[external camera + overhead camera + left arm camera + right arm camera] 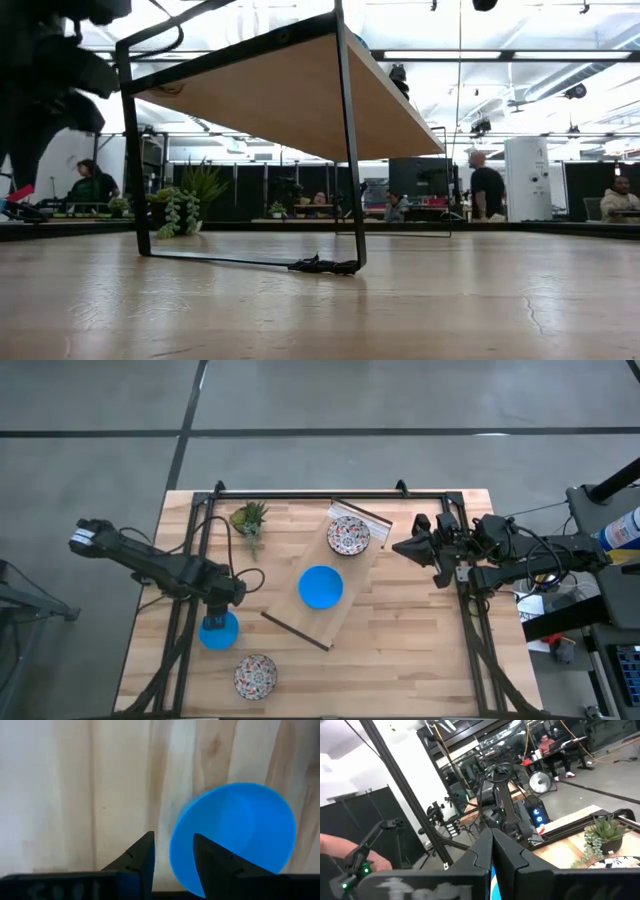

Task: Pick & Place Mini bowls
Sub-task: Stack the blue bowl on the blue bowl on the shelf

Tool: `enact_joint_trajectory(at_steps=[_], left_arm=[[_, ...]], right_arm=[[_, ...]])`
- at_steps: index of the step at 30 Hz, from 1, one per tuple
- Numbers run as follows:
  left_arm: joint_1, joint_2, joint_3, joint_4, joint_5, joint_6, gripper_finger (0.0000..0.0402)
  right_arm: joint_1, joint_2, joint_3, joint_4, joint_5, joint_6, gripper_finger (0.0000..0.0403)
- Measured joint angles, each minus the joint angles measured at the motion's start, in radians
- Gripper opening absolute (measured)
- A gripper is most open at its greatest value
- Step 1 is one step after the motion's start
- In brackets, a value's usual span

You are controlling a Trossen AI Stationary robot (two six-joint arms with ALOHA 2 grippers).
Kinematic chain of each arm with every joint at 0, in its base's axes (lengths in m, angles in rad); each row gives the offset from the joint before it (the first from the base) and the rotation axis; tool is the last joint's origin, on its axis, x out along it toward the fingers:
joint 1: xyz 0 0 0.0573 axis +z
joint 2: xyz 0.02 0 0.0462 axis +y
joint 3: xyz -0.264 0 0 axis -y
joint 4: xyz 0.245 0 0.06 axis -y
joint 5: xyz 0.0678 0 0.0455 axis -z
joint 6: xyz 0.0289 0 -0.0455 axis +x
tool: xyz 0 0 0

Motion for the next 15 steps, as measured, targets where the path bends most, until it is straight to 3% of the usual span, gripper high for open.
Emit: enact_joint_trajectory(at_steps=[7, 15], left_arm=[[-0.008, -0.001, -0.076, 0.05, 0.113, 0.015, 0.0126], [-0.012, 0.01, -0.103, 0.071, 0.084, -0.013, 0.0126]], right_arm=[[0.0, 0.001, 0.0, -0.001, 0.025, 0.018, 0.0008], [0.0, 0.055, 0.0, 0.003, 0.051, 0.03, 0.0008]])
